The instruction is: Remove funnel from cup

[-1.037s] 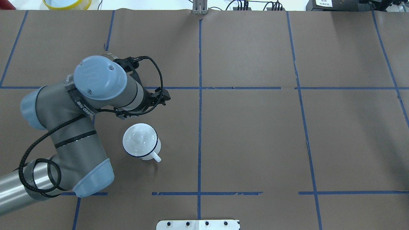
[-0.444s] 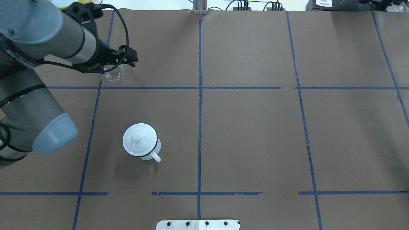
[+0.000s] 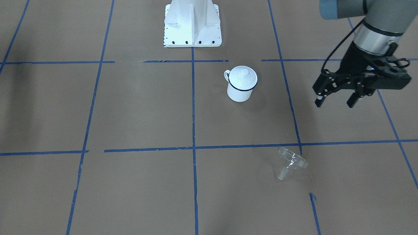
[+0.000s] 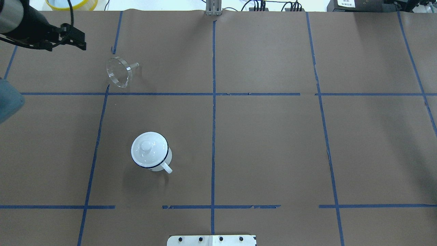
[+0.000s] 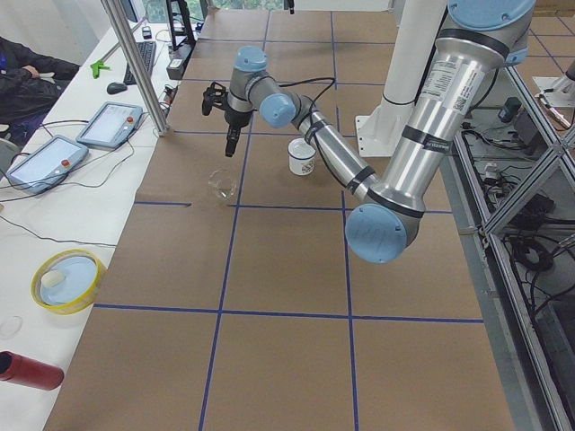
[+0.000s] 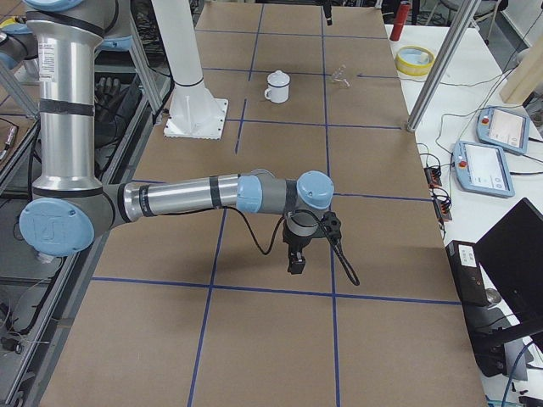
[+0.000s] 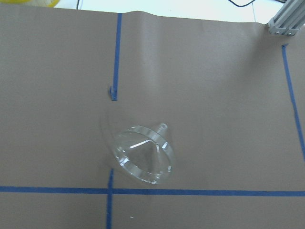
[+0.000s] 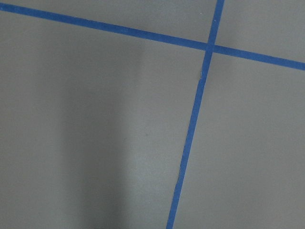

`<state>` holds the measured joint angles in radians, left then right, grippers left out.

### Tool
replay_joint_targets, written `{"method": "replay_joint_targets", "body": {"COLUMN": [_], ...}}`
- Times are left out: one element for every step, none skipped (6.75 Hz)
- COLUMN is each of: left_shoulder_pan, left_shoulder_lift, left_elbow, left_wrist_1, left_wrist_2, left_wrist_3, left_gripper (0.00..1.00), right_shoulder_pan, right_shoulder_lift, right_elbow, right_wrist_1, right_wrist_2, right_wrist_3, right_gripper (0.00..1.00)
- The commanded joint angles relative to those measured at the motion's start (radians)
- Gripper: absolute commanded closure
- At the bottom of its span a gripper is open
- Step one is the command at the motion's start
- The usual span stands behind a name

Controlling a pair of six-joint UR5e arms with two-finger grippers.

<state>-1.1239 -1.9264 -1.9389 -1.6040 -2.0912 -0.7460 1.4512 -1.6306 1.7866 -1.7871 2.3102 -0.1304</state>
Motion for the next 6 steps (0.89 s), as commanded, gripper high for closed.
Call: {"method": "replay_joint_targets", "body": {"left_shoulder_pan": [-0.211,-0.264,-0.343,-0.385,-0.398,-0.418], "left_shoulder_lift": [0.047,0.131,0.191,0.28,0.375,0.403], "left_elbow": [0.163,0.187,0.225,0.233,0.233,0.239], "left_wrist_1": [-0.002,-0.008,-0.008,-0.008,-0.011,-0.014], "left_wrist_2": [-0.148,-0.165,-0.17,-0.17,-0.171,-0.17], "left_wrist_3": [0.315,0.444,0.611,0.696,0.768,0.793], "left_gripper": [0.0,0.0,0.0,0.0,0.0,0.0], "right_shoulder_pan": [0.0,0.0,0.0,0.0,0.0,0.0], "right_shoulder_lift": [0.0,0.0,0.0,0.0,0.002,0.0], "right_elbow": [-0.001,0.0,0.001,-0.001,-0.001,0.0], "right_wrist_1": [0.0,0.0,0.0,0.0,0.0,0.0], "right_wrist_2": [0.0,0.0,0.0,0.0,0.0,0.0], "right_wrist_3": [0.0,0.0,0.0,0.0,0.0,0.0], "right_gripper": [0.0,0.0,0.0,0.0,0.0,0.0]}}
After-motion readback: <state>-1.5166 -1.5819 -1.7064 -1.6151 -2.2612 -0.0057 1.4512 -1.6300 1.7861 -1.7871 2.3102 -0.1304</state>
